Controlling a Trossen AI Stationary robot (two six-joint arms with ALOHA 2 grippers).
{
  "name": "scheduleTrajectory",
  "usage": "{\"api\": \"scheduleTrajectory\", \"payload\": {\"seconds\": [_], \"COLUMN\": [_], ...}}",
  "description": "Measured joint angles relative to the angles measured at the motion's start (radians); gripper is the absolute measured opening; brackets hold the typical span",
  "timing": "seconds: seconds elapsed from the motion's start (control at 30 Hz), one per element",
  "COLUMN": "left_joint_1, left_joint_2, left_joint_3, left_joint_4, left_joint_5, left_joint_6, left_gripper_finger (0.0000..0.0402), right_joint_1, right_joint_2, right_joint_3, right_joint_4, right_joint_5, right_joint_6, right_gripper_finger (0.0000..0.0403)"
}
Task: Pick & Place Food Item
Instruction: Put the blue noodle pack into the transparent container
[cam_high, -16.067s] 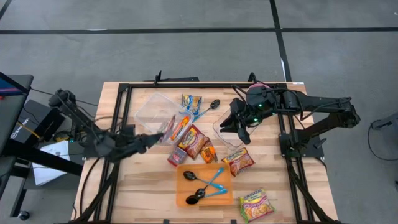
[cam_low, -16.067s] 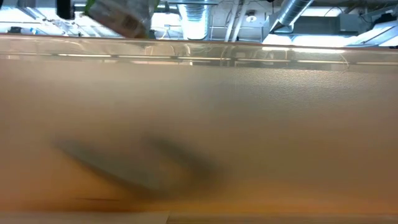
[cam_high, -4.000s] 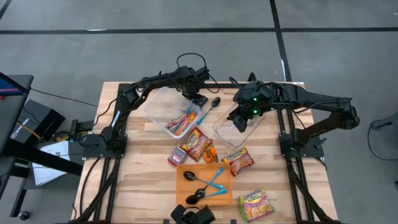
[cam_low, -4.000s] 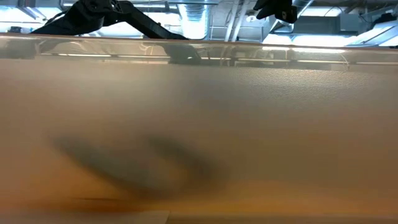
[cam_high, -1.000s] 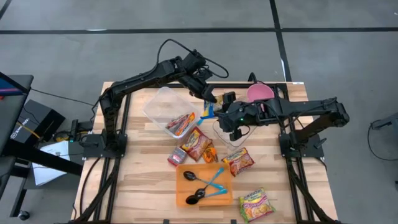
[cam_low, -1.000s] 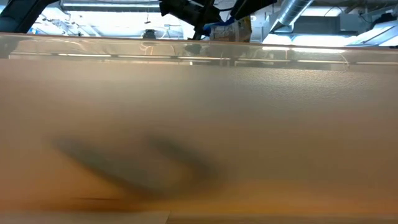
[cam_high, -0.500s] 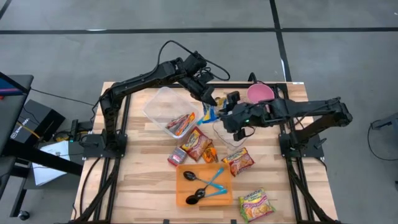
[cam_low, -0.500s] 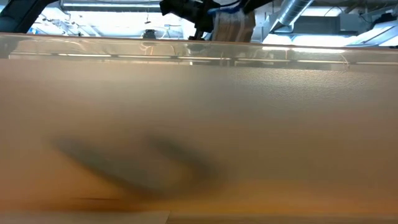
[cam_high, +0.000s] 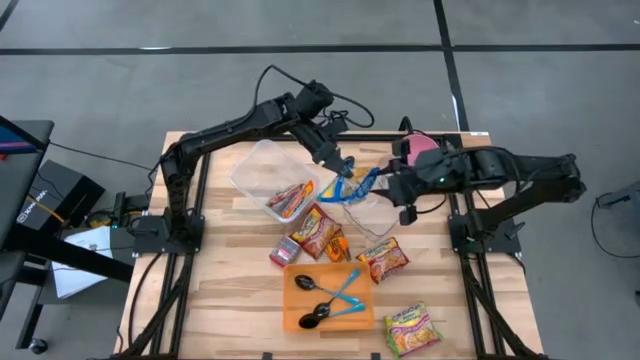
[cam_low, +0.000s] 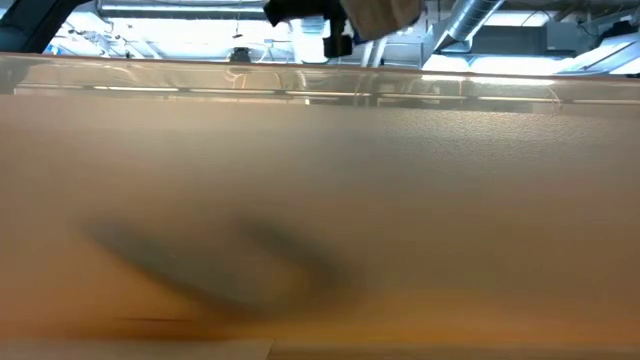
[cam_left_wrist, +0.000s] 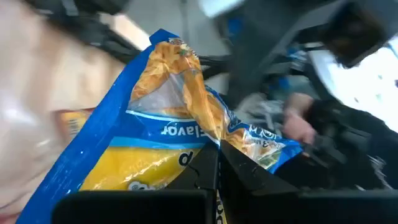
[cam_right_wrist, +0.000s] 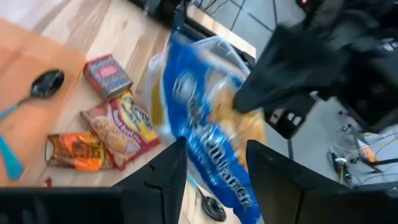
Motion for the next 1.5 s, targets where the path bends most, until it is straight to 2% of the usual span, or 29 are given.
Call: {"api": "scheduleTrajectory", "payload": {"seconds": [0.1,0.27,0.47,0.83,1.0,1.23,1.4,1.5], "left_joint_1": [-0.01,-0.027,-0.051,-0.048,-0.055,-0.056,-0.056,-0.056], "left_joint_2": [0.0,0.0,0.0,0.0,0.0,0.0,0.0,0.0], "left_joint_3": [0.0,0.0,0.0,0.0,0.0,0.0,0.0,0.0], "left_joint_4": [0.037,0.032,0.033,0.042,0.1,0.195,0.201,0.202], "left_joint_5": [0.041,0.05,0.051,0.106,0.119,0.12,0.12,0.119], "left_joint_6": [-0.049,-0.058,-0.061,-0.102,-0.154,-0.238,-0.245,-0.249], "left_gripper_finger": [0.0,0.0,0.0,0.0,0.0,0.0,0.0,0.0], "right_joint_1": [0.018,0.029,0.03,0.102,0.101,0.101,0.101,0.101], "right_joint_2": [0.021,0.031,0.031,0.031,0.031,0.031,0.031,0.031], "right_joint_3": [0.0,0.0,0.0,0.0,0.0,0.0,0.0,0.0], "right_joint_4": [0.0,0.008,0.009,0.002,0.008,0.042,0.049,0.049], "right_joint_5": [0.027,0.049,0.05,0.057,0.103,0.107,0.108,0.108], "right_joint_6": [-0.045,-0.077,-0.083,-0.148,-0.173,-0.193,-0.204,-0.204], "right_gripper_finger": [0.0157,0.0157,0.0157,0.0157,0.0157,0.0157,0.0154,0.0138]}}
